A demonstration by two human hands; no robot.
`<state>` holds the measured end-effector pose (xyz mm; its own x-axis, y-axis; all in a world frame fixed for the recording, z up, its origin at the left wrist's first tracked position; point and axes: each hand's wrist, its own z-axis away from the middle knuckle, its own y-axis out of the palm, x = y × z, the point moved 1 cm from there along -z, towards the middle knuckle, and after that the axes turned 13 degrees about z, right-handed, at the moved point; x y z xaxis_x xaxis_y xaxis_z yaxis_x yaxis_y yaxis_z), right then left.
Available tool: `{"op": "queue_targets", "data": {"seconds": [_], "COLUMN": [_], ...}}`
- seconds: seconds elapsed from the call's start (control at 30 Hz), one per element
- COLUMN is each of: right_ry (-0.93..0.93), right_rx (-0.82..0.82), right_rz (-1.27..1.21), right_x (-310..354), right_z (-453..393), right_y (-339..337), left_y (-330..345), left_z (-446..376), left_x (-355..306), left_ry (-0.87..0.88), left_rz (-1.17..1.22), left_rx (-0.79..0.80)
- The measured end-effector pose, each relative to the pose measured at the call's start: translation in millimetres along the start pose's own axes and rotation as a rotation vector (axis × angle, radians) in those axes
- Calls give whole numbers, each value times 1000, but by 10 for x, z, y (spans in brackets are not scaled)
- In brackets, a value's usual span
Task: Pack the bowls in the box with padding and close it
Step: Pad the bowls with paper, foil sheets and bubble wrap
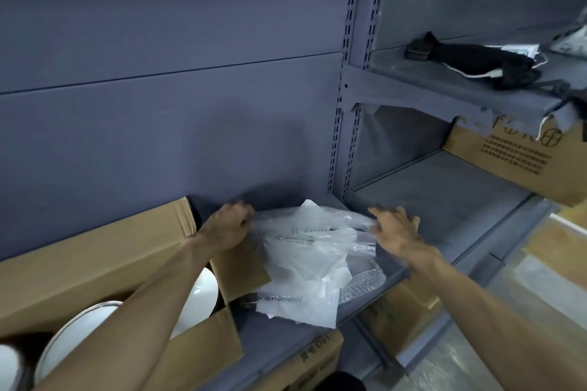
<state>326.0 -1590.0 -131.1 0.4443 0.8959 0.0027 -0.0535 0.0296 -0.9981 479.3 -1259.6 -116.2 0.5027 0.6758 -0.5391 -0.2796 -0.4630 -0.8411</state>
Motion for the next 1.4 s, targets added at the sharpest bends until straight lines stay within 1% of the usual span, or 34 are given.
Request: {"op": "queue_targets", "data": {"seconds": [0.1, 0.17, 0.27, 0.33, 0.43, 0.5, 0.57, 0.6, 0.67, 0.7, 0.77, 0.83, 0.87, 0.93, 0.97, 1.03, 1.13, 1.17, 1.27, 1.37, 1.4], "right_ry": [22, 21, -73, -143, -152, -223, -346, -403, -514, -572, -678, -772, -807, -866, -877, -892, -927, -925, -877, -884, -880], "right_rx": [-199, -326, -483, -544, -645, -642, -560, -520, -478, -465, -369, -253, -258, -364, -422, -493, -547, -568, -636, -658, -641], "right_rz": [6, 20, 37, 15, -33, -58, -91, -115, -173, -220, -245, -113, -12, 179, 227, 236, 234, 230, 246, 216, 221], "right_x": [31, 66, 277, 554, 904, 1213, 1561, 1737, 2071, 2238, 2581, 2904, 3041, 3272, 3357, 3463, 3488, 3475, 3457, 3463, 3467], "right_z": [54, 76, 92, 158, 234, 291, 361, 401, 493, 534, 612, 673, 694, 739, 757, 781, 793, 797, 841, 894, 909], "right_y": [-191, -360, -596, -749, -885, -983, -1040, -1045, -994, -946, -813, -659, -586, -428, -344, -215, -136, -135, -184, -218, -217], "left_y": [-224, -469, -899, -1148, -1436, -1664, -1868, -1961, -2082, -2126, -2181, -2187, -2170, -2108, -2064, -1971, -1853, -1809, -1723, -1683, -1668], "left_z": [48, 111, 328, 570, 868, 1155, 1478, 1657, 2035, 2230, 2610, 2923, 3053, 3269, 3346, 3448, 3481, 3473, 3443, 3418, 3409], "left_x": [-195, -309, -339, -257, -134, -7, 175, 289, 548, 703, 1029, 1335, 1476, 1701, 1810, 1967, 2026, 2023, 2019, 2018, 2014], "left_ry": [133, 186, 153, 153, 90, 75, 77, 73, 62, 37, -93, -204, -226, -238, -230, -231, -266, -263, -285, -303, -303], "left_rz": [93, 63, -44, -100, -137, -120, -122, -169, -336, -406, -430, -361, -333, -346, -381, -450, -510, -488, -324, -313, -327], "left_rx": [-194, -273, -306, -349, -358, -363, -413, -419, -397, -388, -398, -451, -469, -445, -427, -423, -479, -487, -496, -462, -443]}}
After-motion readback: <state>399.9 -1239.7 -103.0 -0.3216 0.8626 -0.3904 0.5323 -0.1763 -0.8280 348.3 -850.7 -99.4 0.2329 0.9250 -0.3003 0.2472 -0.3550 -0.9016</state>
